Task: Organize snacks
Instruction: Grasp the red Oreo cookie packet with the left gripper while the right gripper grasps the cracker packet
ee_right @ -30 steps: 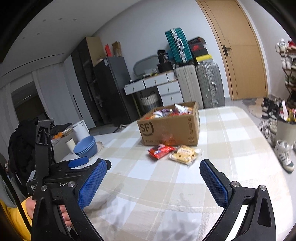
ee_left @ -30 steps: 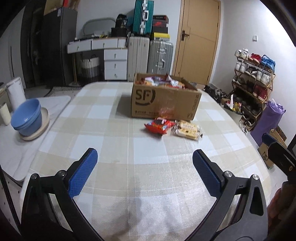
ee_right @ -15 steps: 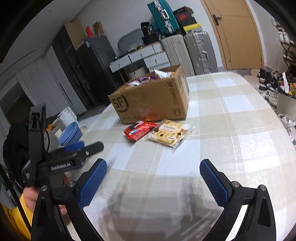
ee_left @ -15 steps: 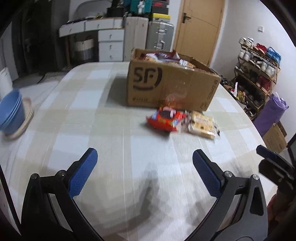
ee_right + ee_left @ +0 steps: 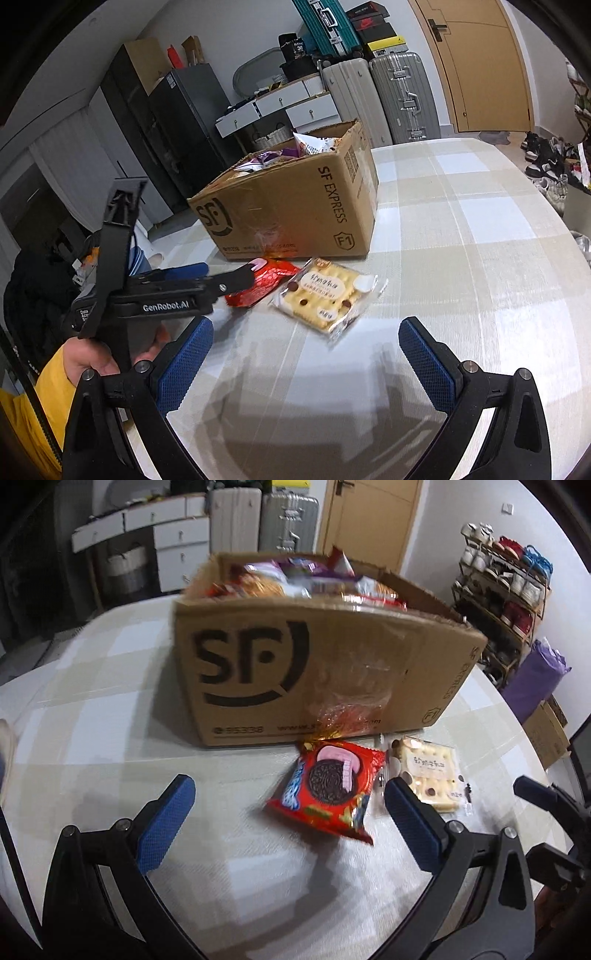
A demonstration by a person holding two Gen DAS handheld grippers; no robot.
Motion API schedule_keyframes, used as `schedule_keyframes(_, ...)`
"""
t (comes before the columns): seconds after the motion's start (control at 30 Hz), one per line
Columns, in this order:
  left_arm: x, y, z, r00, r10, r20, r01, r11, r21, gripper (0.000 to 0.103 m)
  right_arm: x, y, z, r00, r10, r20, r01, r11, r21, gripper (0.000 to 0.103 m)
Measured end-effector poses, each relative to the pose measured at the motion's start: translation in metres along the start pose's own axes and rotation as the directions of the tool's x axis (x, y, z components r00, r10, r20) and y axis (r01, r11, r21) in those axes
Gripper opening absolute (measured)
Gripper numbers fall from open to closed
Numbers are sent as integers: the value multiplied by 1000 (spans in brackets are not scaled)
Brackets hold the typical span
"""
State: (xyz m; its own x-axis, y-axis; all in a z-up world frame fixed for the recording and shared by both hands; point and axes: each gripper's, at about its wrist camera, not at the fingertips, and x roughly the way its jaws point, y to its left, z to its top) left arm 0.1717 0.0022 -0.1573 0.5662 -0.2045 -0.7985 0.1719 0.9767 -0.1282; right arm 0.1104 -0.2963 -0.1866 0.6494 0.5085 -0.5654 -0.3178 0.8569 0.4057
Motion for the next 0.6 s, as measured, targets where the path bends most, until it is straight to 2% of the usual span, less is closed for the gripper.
schedule_keyframes(0.2, 27, -2, 13, 996, -87, -28, 87, 996, 5, 89, 17, -10, 10, 1000, 3, -22, -3, 1000, -6, 102)
schedule_keyframes(0.37, 38, -8, 19, 997, -78, -21, 79, 995, 52, 71, 21, -20, 12, 1000, 21, -13, -20, 999, 29, 102)
schedule_keyframes(0.4, 39, -8, 21, 996, -85, -18, 86, 995, 57, 66, 20, -21, 12, 1000, 25, -13, -25, 999, 37, 102)
schedule_keyframes(0.43, 40, -8, 23, 995, -98, -19, 99, 993, 59, 53, 20, -23, 12, 999, 29, -14, -29, 999, 46, 102)
schedule_keyframes(0.53, 42, -11, 25, 993, -116, -16, 117, 990, 73, 45, 25, -27, 13, 999, 31, -35, -29, 998, 64, 102)
schedule_keyframes(0.6, 43, -14, 27, 994, -108, -18, 109, 991, 83, 43, 28, -25, 12, 999, 26, -48, -23, 998, 56, 102)
